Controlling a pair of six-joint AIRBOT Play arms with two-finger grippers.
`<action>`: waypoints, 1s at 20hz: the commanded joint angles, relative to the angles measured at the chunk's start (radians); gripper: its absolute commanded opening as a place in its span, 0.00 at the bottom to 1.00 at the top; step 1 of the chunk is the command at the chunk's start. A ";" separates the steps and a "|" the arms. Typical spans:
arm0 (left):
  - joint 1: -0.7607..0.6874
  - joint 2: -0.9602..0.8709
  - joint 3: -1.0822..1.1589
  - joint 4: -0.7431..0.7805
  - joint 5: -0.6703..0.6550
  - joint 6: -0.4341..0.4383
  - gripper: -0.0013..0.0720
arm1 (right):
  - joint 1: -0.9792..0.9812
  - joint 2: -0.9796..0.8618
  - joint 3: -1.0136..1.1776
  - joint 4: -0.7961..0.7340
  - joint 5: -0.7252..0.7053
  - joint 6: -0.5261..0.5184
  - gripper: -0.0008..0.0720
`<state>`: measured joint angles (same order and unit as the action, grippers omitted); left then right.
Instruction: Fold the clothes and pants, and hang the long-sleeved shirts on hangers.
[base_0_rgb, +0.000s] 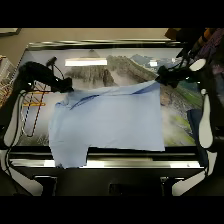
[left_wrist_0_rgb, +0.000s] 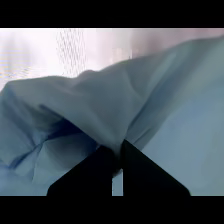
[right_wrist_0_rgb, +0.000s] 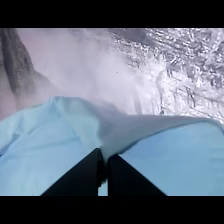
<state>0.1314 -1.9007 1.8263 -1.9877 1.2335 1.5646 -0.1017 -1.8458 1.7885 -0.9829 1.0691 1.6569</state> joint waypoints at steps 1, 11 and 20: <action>-0.020 -0.113 -0.001 0.002 -0.045 0.007 0.05 | 0.049 -0.122 0.001 0.005 -0.115 0.006 0.07; 0.195 0.053 0.044 -0.016 0.193 0.121 0.66 | -0.256 0.042 0.012 -0.076 0.554 -0.265 0.58; 0.454 0.510 -0.557 -0.127 0.144 0.191 0.65 | -0.442 0.479 -0.764 -0.066 0.483 -0.390 0.58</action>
<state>0.5068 -1.5352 1.4860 -2.0842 1.4132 1.7283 -0.5117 -1.5120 1.2858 -1.0046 1.5879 1.3304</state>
